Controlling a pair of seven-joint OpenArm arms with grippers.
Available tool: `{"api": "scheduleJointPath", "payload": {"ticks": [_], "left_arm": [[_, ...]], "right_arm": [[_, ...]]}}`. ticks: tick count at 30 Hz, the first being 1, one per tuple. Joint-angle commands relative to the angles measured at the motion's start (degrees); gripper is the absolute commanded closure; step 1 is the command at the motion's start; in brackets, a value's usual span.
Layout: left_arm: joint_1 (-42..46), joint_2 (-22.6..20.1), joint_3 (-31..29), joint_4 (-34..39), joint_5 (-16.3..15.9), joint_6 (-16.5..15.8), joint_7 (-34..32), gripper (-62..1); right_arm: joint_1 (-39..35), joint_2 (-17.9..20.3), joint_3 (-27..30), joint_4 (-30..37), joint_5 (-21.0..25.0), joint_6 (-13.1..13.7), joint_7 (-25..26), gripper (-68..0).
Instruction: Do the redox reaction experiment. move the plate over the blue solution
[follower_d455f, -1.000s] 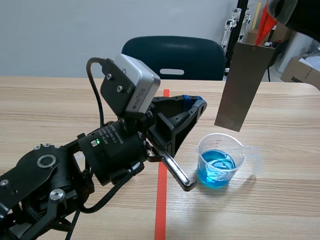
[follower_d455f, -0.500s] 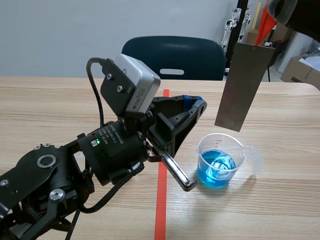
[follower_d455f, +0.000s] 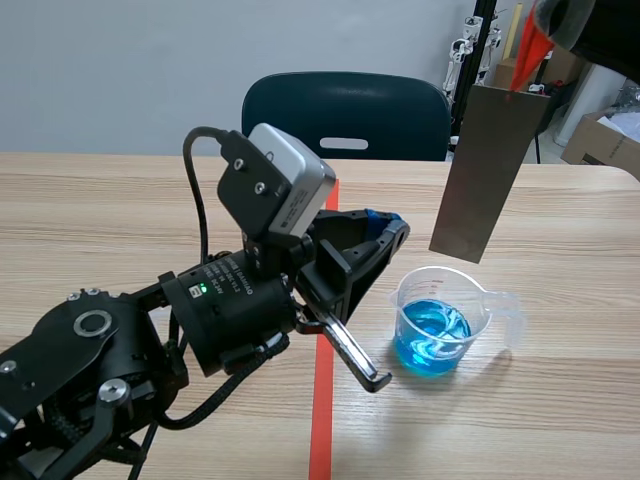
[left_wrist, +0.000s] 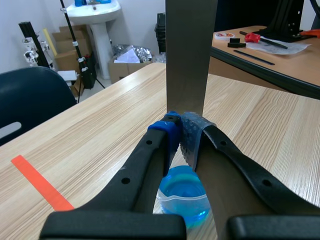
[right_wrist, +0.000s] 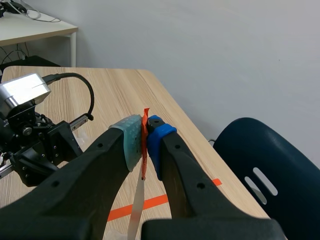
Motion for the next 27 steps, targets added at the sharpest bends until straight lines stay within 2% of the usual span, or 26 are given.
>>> {"api": "scheduleJointPath", "payload": {"ticks": [1, 27], "left_arm": [[0.11, 0.39, -0.02, 0.66, -0.5, -0.11, 0.02, -2.7], [0.11, 0.39, -0.02, 0.66, -0.5, -0.11, 2.69, -2.7]], "right_arm": [[0.57, 0.92, 0.11, 0.15, 1.09, 0.42, 0.85, -0.2], [0.59, 0.92, 0.11, 0.15, 1.09, 0.42, 0.85, -0.2]]}}
